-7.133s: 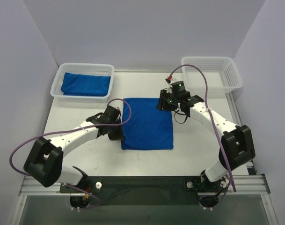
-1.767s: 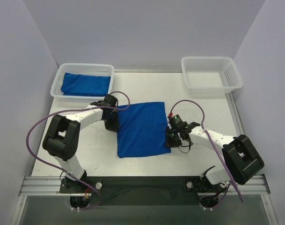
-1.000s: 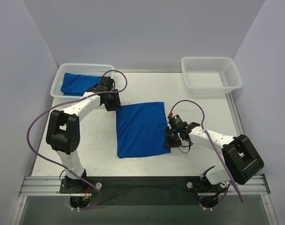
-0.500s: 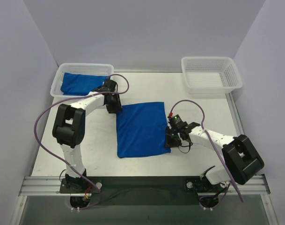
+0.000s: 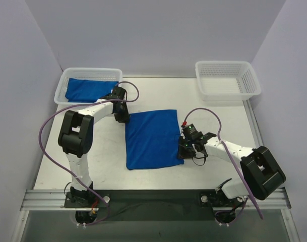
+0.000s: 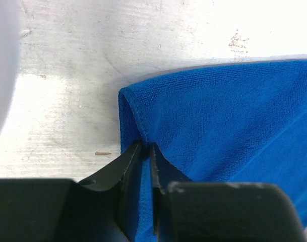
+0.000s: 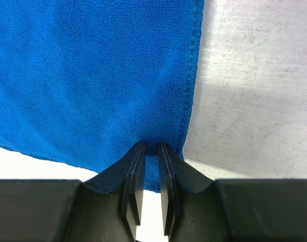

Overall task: Fold and stack the towels
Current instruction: Fold the towel

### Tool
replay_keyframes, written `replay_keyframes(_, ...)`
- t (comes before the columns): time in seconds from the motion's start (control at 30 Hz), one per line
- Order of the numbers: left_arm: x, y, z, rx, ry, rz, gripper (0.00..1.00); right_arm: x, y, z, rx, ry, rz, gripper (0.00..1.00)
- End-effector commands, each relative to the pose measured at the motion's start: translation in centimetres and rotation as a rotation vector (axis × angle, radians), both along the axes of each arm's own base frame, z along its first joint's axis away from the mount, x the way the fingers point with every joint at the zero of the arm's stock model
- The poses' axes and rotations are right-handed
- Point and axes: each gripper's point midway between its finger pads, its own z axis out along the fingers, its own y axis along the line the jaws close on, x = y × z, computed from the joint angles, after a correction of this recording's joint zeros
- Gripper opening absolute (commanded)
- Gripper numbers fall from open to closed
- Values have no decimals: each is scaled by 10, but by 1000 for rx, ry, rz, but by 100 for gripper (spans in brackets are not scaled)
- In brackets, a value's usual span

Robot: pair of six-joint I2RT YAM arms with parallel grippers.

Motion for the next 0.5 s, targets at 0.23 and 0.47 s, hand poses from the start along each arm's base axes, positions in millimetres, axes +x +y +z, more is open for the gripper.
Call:
replay_keyframes(0.23, 12, 4, 14, 20, -77, -27, 8, -38, -29, -29, -118, 126, -15, 19)
replay_keyframes(0.47, 22, 28, 23, 148, -105, -44, 8, -43, -32, -32, -120, 141, -34, 19)
